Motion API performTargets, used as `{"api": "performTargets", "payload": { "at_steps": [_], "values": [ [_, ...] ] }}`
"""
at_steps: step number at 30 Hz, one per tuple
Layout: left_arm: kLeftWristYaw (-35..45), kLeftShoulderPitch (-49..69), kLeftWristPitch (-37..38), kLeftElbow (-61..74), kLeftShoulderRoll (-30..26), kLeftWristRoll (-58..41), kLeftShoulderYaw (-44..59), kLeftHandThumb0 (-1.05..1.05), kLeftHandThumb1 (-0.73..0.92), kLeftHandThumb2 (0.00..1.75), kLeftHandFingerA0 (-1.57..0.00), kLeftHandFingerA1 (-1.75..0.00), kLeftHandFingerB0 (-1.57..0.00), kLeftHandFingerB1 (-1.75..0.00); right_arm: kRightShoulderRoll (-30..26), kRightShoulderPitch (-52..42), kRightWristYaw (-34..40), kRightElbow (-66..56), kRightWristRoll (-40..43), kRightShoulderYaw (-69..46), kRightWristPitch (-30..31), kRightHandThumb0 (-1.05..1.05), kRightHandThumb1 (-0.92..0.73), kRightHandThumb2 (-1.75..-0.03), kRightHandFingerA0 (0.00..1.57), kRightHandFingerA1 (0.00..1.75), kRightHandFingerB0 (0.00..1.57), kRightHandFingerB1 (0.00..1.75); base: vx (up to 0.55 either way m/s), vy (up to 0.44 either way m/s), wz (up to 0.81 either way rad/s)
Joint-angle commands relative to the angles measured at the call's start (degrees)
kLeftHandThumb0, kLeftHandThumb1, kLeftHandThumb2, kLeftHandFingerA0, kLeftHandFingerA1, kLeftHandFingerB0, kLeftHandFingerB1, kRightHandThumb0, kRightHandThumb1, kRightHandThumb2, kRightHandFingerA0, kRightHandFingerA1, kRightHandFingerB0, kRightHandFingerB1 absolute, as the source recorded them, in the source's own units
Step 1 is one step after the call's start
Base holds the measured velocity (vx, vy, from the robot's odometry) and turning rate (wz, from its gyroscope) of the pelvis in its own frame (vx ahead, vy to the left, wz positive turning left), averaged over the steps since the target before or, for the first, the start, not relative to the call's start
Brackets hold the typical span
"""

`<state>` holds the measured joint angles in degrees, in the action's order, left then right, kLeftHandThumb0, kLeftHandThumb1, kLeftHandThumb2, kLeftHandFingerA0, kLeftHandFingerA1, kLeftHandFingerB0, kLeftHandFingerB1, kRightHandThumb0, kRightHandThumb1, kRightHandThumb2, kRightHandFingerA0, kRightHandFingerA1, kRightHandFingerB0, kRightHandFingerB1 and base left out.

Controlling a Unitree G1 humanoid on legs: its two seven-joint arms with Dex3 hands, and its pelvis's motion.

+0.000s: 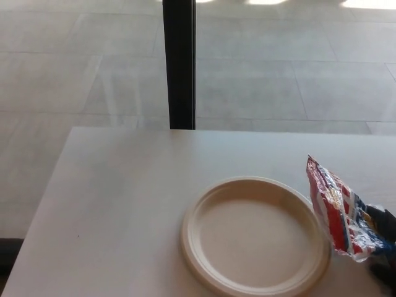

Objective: The robot uses its right hand to pick up a bag of sunflower seeds kept in the middle of the desk and tilts it over a plate kept next to it to pour out a few seeds and then puts the bag of seeds back on the desk

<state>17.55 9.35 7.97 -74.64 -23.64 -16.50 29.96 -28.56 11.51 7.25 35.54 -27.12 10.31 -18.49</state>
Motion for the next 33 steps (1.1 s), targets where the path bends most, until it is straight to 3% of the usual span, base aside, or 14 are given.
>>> {"api": "performTargets", "payload": {
  "at_steps": [1,3,6,7,10,11,13,14,21,26,27,29,30,33],
  "values": [
    [-0.19,-0.04,1.05,-0.17,-0.48,0.17,0.03,-0.75,0.69,0.61,-0.37,-0.54,-0.39,-0.38,-1.07,-0.93,5.62,3.97,-3.69,1.65,-2.04,-0.19,-0.82,-0.68,0.83,1.64,0.41,0.36,0.00,0.000,0.00],
    [0.30,-0.02,0.80,-0.10,-0.47,-0.16,0.27,-0.74,0.68,0.61,-0.34,-0.52,-0.37,-0.37,-0.64,-0.75,7.94,5.55,-3.33,1.65,-4.82,-0.19,-0.81,-0.79,0.83,1.75,0.65,0.53,0.00,0.000,0.00],
    [0.68,0.08,1.13,-0.01,-0.62,0.16,-0.02,-0.76,0.68,0.61,-0.33,-0.51,-0.36,-0.36,-0.32,-0.57,8.69,6.19,-3.19,1.83,-5.48,-0.19,-0.78,-0.85,0.84,1.75,0.72,0.57,0.00,0.000,0.00],
    [0.27,0.17,1.29,0.23,-0.57,0.36,-0.24,-0.74,0.69,0.61,-0.33,-0.52,-0.36,-0.36,-0.21,-1.02,7.20,4.81,-2.68,1.87,-4.82,-0.14,-0.69,-1.01,0.84,1.70,0.96,0.71,0.00,0.000,0.00],
    [-0.57,-0.18,0.52,0.14,-0.65,0.25,-0.21,-0.73,0.68,0.61,-0.35,-0.52,-0.38,-0.37,0.14,-1.38,7.16,5.67,-1.12,1.52,-8.03,-0.28,-0.89,-0.80,0.91,1.60,0.94,1.15,0.00,0.000,0.00],
    [-0.57,-0.18,0.52,0.14,-0.65,0.25,-0.21,-0.73,0.68,0.61,-0.35,-0.52,-0.38,-0.37,0.14,-1.35,7.19,5.77,-1.14,1.51,-8.15,-0.28,-0.89,-0.80,0.91,1.60,0.94,1.15,0.00,0.000,0.00],
    [-0.62,0.12,0.95,0.11,-0.90,1.21,-1.06,-0.74,0.70,0.61,-0.33,-0.51,-0.37,-0.36,0.72,-1.80,8.48,6.47,-0.07,1.06,-12.13,-0.24,-0.91,-0.82,0.87,1.73,0.71,1.57,0.00,0.000,0.00],
    [-0.46,0.09,0.95,0.00,-0.87,0.90,-0.82,-0.74,0.69,0.61,-0.33,-0.50,-0.36,-0.37,0.84,-1.79,10.01,6.58,-0.78,1.10,-12.43,-0.27,-0.88,-0.81,0.80,1.75,0.71,1.61,0.00,0.000,0.00],
    [-0.61,0.33,0.89,0.02,-0.95,0.49,-0.38,-0.72,0.67,0.61,-0.36,-0.53,-0.39,-0.37,0.77,-0.88,15.02,7.90,-0.97,0.07,-17.77,-0.13,-0.65,-1.08,0.82,1.75,0.70,1.65,0.00,0.000,0.00],
    [-0.98,0.28,0.89,-0.10,-1.38,0.83,-0.54,-0.74,0.67,0.61,-0.35,-0.53,-0.39,-0.38,0.00,0.22,15.53,6.55,-0.93,-0.95,-18.16,-0.12,-0.59,-1.14,0.82,1.75,0.71,1.67,0.00,0.000,0.00],
    [-1.07,0.17,0.52,-0.22,-1.50,0.69,-0.38,-0.73,0.67,0.61,-0.35,-0.53,-0.39,-0.38,-0.18,0.52,15.98,6.03,-1.28,-1.15,-17.71,-0.18,-0.55,-1.15,1.14,1.44,0.98,1.35,0.00,0.000,0.00],
    [-1.26,0.20,0.34,-0.28,-1.59,0.70,-0.36,-0.73,0.67,0.61,-0.36,-0.53,-0.39,-0.38,-0.11,0.68,16.09,5.89,-1.44,-1.29,-17.17,-0.20,-0.57,-1.13,1.15,1.43,0.99,1.33,0.00,0.000,0.00],
    [-1.47,0.19,0.14,-0.33,-1.63,0.71,-0.36,-0.72,0.67,0.61,-0.36,-0.53,-0.39,-0.38,-0.17,1.12,15.70,5.44,-1.06,-1.74,-16.81,-0.11,-0.55,-1.15,0.84,1.75,0.71,1.69,0.00,0.000,0.00],
    [-0.53,0.85,0.79,-0.11,-1.80,1.01,-0.72,-0.71,0.70,0.61,-0.33,-0.53,-0.35,-0.38,-0.18,1.88,13.03,4.23,1.05,-2.99,-16.48,-0.10,-0.56,-1.09,0.83,1.75,0.71,1.70,0.00,0.000,0.00]
  ]
}}
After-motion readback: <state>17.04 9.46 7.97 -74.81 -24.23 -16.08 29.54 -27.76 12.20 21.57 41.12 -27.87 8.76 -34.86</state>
